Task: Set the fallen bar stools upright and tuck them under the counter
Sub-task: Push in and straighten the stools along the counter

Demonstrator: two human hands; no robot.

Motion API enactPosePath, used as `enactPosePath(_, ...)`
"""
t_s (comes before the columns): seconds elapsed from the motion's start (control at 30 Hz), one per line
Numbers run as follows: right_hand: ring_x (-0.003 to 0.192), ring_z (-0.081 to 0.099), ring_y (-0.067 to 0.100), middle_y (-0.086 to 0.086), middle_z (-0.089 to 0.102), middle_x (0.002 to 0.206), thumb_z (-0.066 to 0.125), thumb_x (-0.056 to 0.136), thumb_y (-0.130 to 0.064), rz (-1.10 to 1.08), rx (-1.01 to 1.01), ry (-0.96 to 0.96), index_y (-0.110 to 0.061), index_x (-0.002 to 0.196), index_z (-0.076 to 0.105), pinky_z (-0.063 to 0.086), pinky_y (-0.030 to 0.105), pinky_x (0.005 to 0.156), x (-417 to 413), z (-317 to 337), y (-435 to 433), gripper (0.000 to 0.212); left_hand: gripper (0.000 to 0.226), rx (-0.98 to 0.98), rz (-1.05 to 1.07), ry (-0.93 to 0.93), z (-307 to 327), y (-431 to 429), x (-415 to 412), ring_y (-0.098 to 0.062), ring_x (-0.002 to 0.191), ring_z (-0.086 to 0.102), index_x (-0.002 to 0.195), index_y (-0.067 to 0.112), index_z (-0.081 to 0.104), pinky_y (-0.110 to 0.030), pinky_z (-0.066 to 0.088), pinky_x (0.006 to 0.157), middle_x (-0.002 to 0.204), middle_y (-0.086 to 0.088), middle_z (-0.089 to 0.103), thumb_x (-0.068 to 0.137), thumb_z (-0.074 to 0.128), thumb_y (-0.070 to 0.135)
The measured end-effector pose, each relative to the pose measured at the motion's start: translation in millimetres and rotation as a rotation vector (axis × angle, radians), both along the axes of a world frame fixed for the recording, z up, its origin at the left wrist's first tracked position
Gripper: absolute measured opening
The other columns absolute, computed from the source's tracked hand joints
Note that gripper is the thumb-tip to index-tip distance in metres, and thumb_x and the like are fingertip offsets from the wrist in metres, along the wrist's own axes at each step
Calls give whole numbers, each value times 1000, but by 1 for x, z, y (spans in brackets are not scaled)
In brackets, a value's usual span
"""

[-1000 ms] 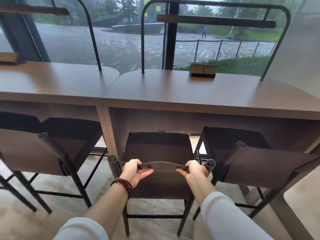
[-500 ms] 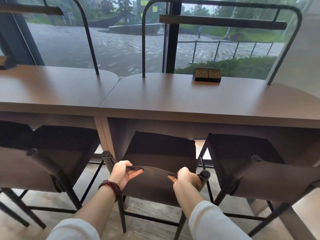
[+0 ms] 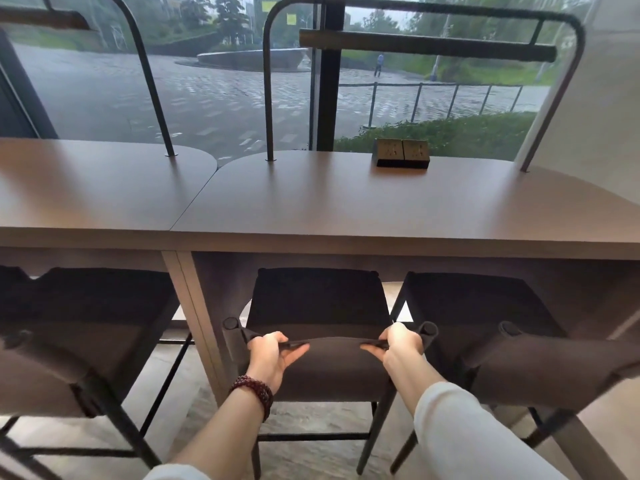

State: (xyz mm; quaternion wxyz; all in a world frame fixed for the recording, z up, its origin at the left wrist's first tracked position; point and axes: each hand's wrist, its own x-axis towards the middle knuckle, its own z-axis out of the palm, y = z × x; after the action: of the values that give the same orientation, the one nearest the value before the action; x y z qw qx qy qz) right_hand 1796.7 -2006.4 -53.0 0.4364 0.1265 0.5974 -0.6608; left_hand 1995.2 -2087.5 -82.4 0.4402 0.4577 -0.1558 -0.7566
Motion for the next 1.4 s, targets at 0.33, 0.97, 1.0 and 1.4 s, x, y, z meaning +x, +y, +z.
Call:
enactPosePath(0.33,92,61,39,23,60,97,56,85,13,47,-21,25,9,118,53,57,46,60,7,11,20,34,10,40,-80,-8,20,12,2,-38,78,60,92,3,45,-45,58,51,96,-22,51,90,43,-7)
enactPosePath(0.97,123,53,24,4,51,139,59,92,-10,409,-191,638,-34,145,31,50,39,95,-9,61,151,64,64,-634,-597,-419,97,152,-57,-21,115,56,142,29,32,-35,46,99,124,-4,56,88,61,10)
enactPosePath(1.0,123,52,23,4,51,139,59,92,-10,416,-202,656,-34,145,31,49,40,97,-16,65,165,65,65,-640,-607,-394,100,161,-63,-22,116,55,142,30,31,-36,46,100,124,-3,56,88,62,9)
enactPosePath(1.4,104,63,18,0,60,126,57,94,-19,186,-147,697,-38,139,39,57,31,81,-120,80,292,53,58,-721,-694,-286,111,247,-178,-20,110,59,137,28,36,-37,47,98,118,-3,59,88,62,11)
